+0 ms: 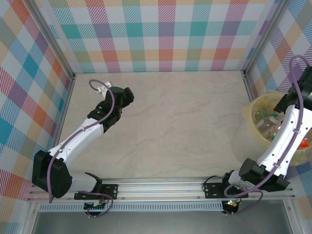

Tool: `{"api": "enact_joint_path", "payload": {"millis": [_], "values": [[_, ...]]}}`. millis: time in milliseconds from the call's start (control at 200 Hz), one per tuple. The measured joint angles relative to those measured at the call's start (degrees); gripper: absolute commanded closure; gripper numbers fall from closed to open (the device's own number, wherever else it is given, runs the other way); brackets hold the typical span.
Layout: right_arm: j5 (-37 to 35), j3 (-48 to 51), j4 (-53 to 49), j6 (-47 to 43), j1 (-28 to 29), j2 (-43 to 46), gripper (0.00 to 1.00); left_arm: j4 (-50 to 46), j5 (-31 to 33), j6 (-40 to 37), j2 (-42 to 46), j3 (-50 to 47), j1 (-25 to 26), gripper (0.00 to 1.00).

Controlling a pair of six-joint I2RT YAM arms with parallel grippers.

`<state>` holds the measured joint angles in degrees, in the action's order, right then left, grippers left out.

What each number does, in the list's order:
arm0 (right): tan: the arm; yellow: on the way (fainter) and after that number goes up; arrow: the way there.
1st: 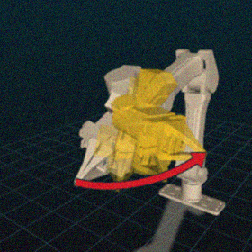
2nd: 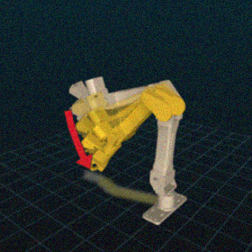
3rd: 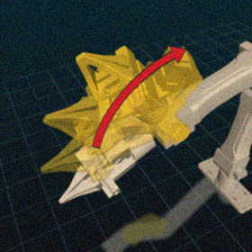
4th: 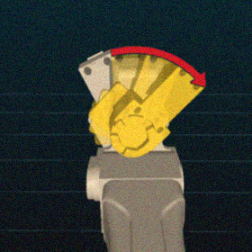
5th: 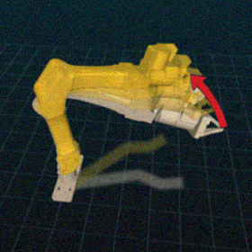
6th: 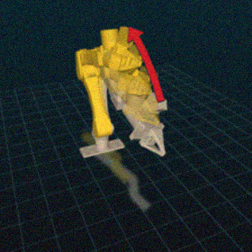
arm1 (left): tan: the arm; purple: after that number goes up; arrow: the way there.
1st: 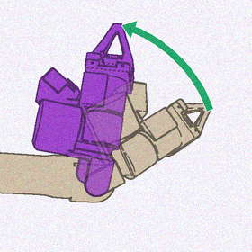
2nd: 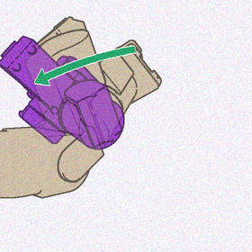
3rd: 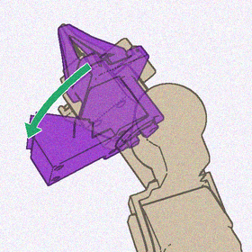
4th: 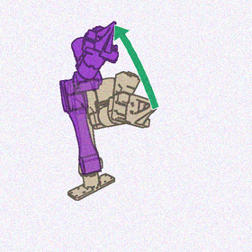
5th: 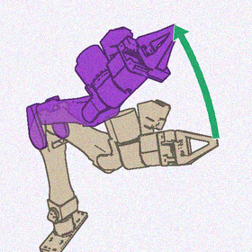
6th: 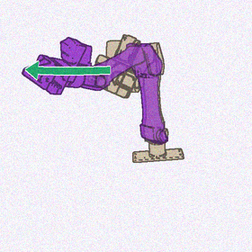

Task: Put the plastic bottles in the bin

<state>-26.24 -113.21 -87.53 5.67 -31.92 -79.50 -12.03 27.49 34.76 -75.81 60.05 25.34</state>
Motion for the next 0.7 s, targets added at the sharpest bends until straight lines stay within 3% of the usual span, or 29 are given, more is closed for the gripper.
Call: {"api": "enact_joint_path", "payload": {"millis": [340, 700], "values": [[0.1, -4.3, 0.9, 2.4, 1.6, -0.9, 0.00, -0.3, 0.7, 0.4, 0.0, 0.0, 0.0, 0.00], [-0.8, -8.5, 7.1, 5.4, 22.9, 0.0, 0.00, 0.3, 2.6, -0.3, 0.6, -2.4, -0.1, 0.00]]}}
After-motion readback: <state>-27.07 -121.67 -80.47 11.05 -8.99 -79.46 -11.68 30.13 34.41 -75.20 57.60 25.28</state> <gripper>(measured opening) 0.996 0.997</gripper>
